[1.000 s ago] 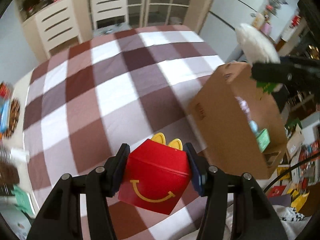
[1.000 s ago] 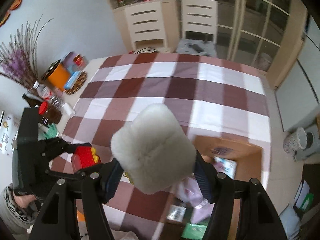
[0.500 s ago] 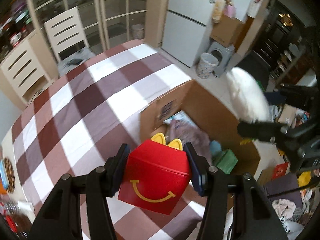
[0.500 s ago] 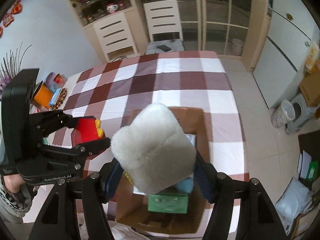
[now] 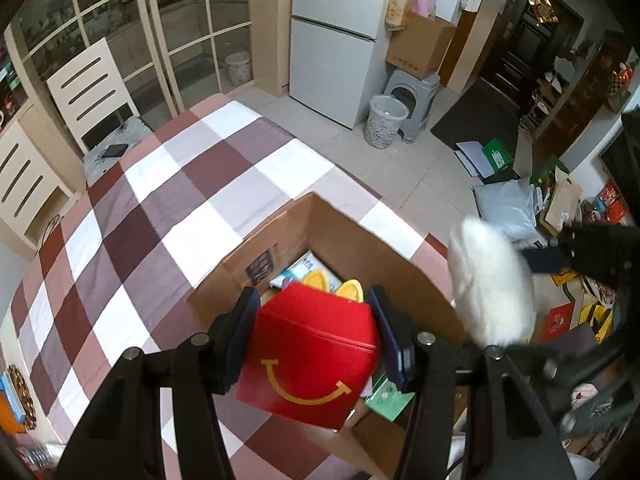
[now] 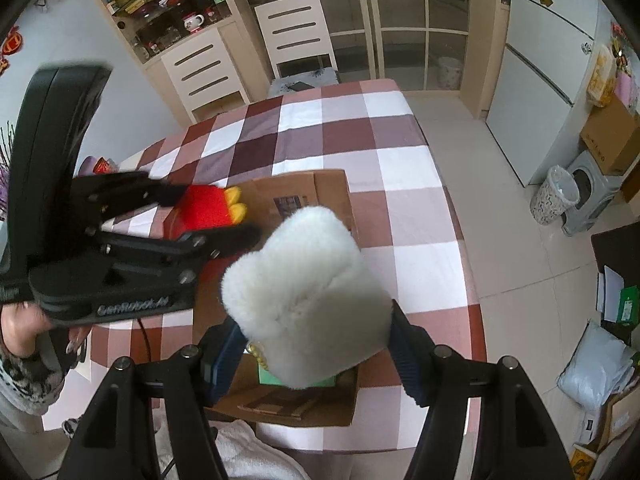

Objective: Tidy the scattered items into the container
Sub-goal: 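Carry the red toy box and white plush over the cardboard box with both tools, then open both tools to drop the red toy box and plush inside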

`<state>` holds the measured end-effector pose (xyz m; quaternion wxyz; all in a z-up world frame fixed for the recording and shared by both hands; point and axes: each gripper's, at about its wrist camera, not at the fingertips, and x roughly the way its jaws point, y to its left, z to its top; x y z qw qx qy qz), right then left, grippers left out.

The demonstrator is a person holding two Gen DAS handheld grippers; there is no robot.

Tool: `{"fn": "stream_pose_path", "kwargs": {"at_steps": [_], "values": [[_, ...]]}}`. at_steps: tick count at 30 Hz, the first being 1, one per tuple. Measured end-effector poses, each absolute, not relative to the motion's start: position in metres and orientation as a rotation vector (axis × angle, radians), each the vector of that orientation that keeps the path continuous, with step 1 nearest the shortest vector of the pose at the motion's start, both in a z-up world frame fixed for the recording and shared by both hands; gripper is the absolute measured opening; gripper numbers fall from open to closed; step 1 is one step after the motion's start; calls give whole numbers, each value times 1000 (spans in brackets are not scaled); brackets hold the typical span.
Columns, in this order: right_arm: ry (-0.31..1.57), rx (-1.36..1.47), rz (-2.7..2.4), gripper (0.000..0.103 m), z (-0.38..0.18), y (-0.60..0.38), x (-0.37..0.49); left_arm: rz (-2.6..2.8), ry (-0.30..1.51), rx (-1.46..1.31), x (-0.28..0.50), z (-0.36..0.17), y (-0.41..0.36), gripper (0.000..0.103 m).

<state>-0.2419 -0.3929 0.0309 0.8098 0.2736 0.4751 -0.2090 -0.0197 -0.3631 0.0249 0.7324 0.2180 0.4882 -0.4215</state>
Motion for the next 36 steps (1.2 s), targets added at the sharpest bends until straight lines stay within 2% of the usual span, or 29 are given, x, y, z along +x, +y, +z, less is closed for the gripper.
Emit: {"fn": "stream_pose_path", "kwargs": {"at_steps": [15, 16, 17, 19, 22, 25, 36], "values": [[1081, 582, -369, 69, 10, -386, -232, -886, 1090, 484, -13, 24, -377, 58], [1089, 579, -364, 69, 10, -386, -230, -872, 1098, 476, -11, 24, -376, 63], [1096, 572, -363, 69, 10, -386, -228, -858, 1103, 471, -10, 24, -373, 72], [1100, 548, -361, 72, 13, -384, -225, -827, 1104, 467, -7, 25, -368, 83], [1112, 538, -355, 79, 15, -383, -221, -785, 1117, 460, -3, 26, -359, 86], [1097, 544, -333, 79, 18, -383, -217, -748, 1134, 436, 3, 28, -349, 91], [1089, 576, -337, 79, 27, -385, -210, -694, 1153, 402, 8, 36, -329, 93]]}}
